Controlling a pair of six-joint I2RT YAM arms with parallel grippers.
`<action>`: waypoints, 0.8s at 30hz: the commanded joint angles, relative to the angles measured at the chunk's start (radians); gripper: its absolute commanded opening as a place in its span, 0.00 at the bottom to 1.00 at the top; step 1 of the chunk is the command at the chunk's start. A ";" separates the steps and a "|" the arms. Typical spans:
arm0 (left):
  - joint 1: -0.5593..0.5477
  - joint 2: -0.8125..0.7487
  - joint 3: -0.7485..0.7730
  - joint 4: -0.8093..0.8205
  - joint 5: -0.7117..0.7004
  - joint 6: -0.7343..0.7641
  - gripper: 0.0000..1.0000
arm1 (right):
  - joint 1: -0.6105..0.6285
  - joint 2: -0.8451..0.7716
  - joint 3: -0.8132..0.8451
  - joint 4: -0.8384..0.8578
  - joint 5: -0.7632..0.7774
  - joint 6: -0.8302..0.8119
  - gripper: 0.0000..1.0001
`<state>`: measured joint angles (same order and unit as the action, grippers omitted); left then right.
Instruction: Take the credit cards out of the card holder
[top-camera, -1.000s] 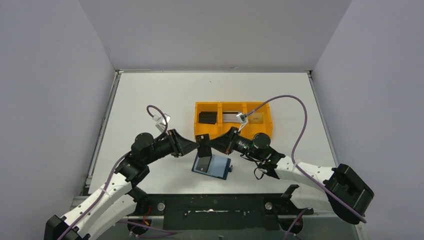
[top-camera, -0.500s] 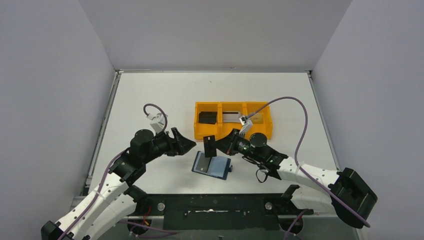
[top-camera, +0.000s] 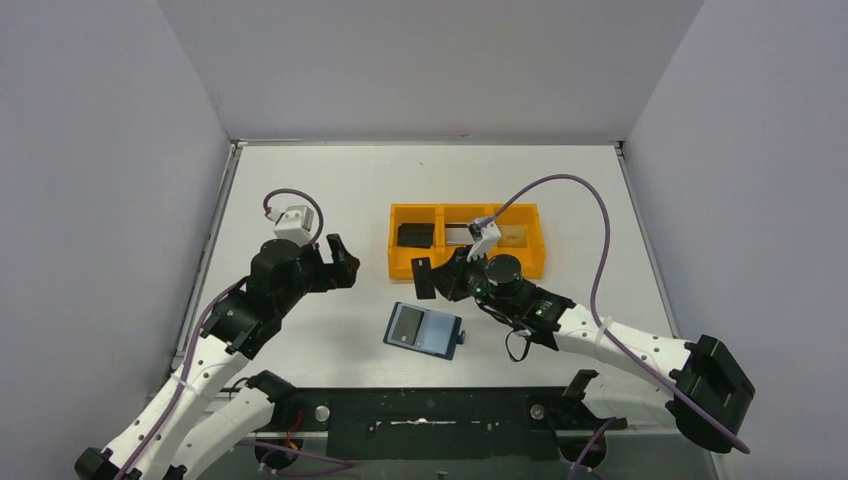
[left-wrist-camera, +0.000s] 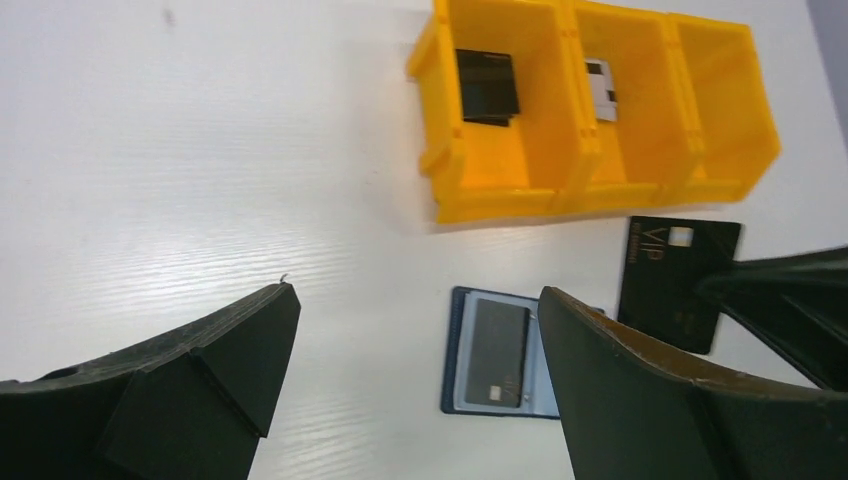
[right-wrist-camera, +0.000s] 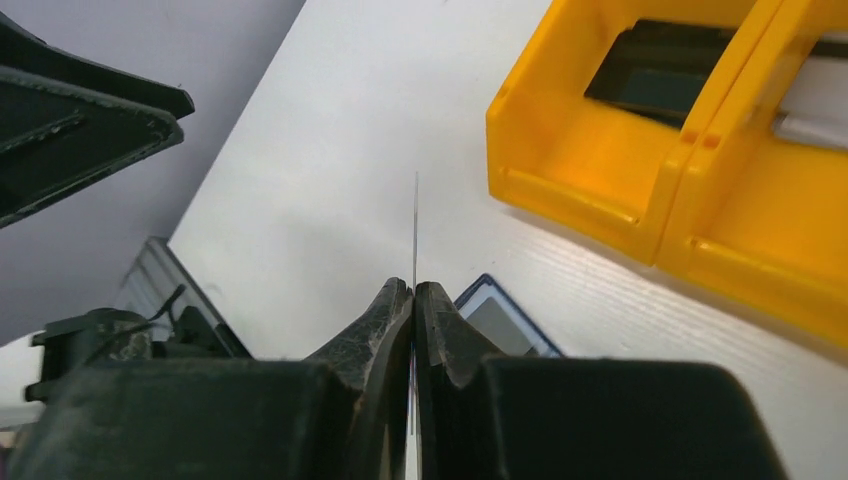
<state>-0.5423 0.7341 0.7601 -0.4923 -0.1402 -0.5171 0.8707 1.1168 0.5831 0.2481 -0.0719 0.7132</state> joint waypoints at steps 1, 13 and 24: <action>0.077 0.031 0.044 -0.054 -0.107 0.085 0.92 | 0.023 0.003 0.111 -0.041 0.129 -0.238 0.00; 0.154 -0.064 -0.099 0.067 -0.121 0.079 0.93 | 0.107 0.257 0.399 -0.178 0.256 -0.958 0.00; 0.154 -0.052 -0.099 0.078 -0.144 0.080 0.93 | 0.097 0.479 0.587 -0.293 0.253 -1.371 0.00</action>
<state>-0.3923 0.6884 0.6495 -0.4778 -0.2577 -0.4583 0.9733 1.5646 1.1053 -0.0177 0.1673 -0.4488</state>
